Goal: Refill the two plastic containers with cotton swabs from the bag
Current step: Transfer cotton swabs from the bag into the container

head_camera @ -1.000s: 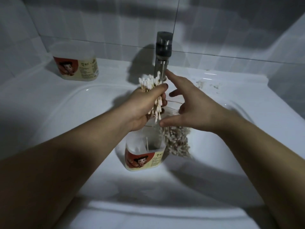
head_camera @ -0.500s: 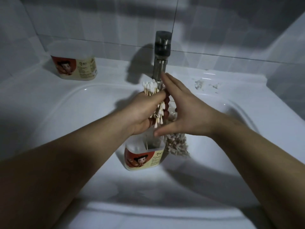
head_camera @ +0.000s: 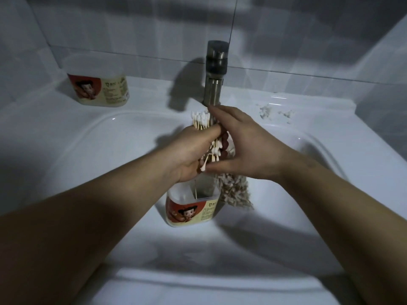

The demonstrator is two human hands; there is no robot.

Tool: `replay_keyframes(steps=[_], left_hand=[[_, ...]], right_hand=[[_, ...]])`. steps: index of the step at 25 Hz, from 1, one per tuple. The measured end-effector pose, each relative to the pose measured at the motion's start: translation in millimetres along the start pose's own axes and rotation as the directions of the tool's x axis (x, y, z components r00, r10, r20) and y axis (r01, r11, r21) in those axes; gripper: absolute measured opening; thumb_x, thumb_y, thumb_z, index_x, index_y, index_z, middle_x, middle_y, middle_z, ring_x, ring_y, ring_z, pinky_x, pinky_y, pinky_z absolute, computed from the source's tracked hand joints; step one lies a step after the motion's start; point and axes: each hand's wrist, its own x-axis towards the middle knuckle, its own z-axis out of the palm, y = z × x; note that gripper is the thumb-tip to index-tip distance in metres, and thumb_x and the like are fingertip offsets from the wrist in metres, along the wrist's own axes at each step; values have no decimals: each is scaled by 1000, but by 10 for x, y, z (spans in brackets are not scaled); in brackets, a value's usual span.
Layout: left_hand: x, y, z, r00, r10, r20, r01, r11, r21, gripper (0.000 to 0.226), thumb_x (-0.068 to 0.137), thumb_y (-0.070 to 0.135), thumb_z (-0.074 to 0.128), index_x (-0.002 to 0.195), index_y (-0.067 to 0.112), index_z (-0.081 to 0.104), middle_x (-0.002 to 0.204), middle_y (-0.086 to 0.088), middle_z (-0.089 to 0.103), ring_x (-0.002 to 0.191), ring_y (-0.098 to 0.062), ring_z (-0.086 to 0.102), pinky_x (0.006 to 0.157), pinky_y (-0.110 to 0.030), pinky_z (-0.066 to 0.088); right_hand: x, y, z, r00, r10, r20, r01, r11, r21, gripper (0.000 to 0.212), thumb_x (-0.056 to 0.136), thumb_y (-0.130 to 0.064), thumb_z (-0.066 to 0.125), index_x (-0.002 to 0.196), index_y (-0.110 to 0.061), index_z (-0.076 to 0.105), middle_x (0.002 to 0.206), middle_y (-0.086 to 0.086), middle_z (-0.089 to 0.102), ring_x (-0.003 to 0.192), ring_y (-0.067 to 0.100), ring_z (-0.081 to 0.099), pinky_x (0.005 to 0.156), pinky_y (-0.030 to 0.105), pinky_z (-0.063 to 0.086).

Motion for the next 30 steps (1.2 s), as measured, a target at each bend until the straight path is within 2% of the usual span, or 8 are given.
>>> replay_keyframes(steps=[4,8,14,18,20,23,27,30], left_hand=[[-6,1,-9,999,-34,16,34,999,17,20,100,19,62,80,16,65,62,1,61,52,-9,58,51,-23,44],[-2,21,-23,998,-60,22,60,998,-27,20,100,20,62,82,11,64,62,-1,61,50,-11,58,44,-21,48],[-4,35,-34,994,-66,88,67,998,-4,15,100,23,63,87,15,66,67,3,67,60,-8,68,47,-21,51],[-12,15,-26,996,-54,69,56,998,-20,10,97,13,64,100,6,71,81,-11,71,74,-22,71,57,-30,61],[6,-15,-22,998,-51,33,51,999,-8,20,97,12,64,112,1,71,97,-19,73,92,-31,72,77,-39,62],[7,-13,-16,999,-54,2,54,998,-29,24,98,16,65,117,2,70,110,-20,75,104,-32,74,81,-40,61],[18,-23,-23,999,-48,-15,48,998,-29,15,97,17,66,106,6,72,102,-18,77,93,-27,75,73,-34,62],[28,-30,-26,999,-50,13,50,999,11,10,96,19,67,99,11,73,93,-10,75,82,-20,71,67,-29,57]], right_hand=[[9,8,-61,996,-17,-85,21,999,38,100,72,-54,76,155,-16,37,150,0,43,133,10,45,104,20,42],[-13,10,-97,999,-6,40,3,998,65,121,62,-56,87,160,-22,24,153,-3,36,135,6,36,110,20,37],[26,40,-84,995,-5,-98,12,997,78,102,71,-42,85,157,-23,34,129,-9,51,115,3,49,102,32,49],[-4,39,-48,997,9,74,-25,976,215,148,46,-71,86,162,-28,4,163,-6,18,148,9,25,117,32,38],[-2,18,-3,994,-1,107,-25,970,241,158,42,-75,85,161,-28,-7,167,-7,4,154,13,13,119,37,35],[9,-28,32,996,17,89,-34,980,197,159,42,-76,83,160,-29,-11,167,-11,-8,156,12,1,124,37,27],[16,-26,44,999,10,47,-15,993,117,141,55,-74,78,162,-26,-2,167,-3,8,153,12,15,121,34,31],[16,-15,9,1000,8,1,-9,993,117,118,71,-54,82,162,-23,14,157,-2,33,137,8,39,109,15,36]])
